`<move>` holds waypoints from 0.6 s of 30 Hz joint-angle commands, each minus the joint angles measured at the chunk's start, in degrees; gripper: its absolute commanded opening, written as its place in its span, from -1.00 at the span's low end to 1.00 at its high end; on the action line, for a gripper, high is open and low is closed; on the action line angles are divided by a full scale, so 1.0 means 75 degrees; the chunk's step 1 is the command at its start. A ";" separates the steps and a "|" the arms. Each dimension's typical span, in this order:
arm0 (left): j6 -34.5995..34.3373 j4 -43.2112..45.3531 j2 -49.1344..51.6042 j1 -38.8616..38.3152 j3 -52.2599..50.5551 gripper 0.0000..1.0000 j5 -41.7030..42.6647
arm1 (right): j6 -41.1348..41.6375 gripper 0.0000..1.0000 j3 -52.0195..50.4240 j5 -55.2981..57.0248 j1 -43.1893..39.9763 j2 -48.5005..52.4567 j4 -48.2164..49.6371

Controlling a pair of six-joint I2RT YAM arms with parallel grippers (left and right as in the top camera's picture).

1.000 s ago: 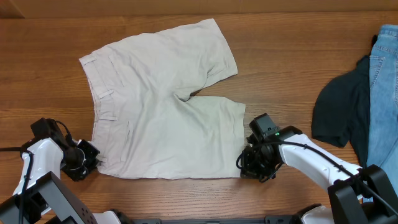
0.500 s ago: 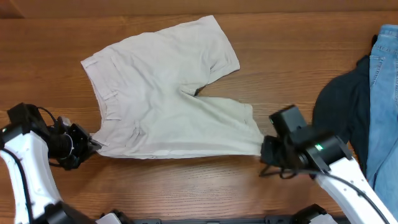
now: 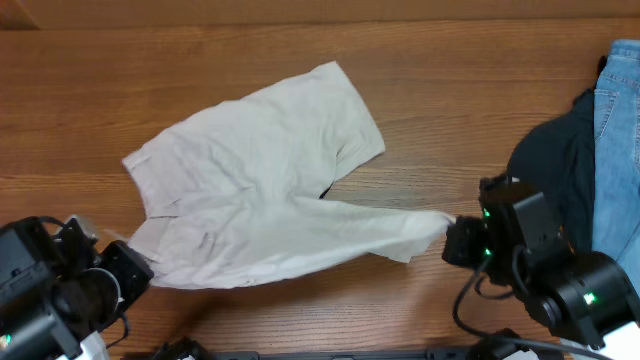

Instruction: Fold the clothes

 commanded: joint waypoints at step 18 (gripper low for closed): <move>0.0172 0.1883 0.3861 0.0029 0.1215 -0.92 -0.1647 | -0.1035 -0.92 0.0265 -0.0600 -0.0026 0.5639 0.8577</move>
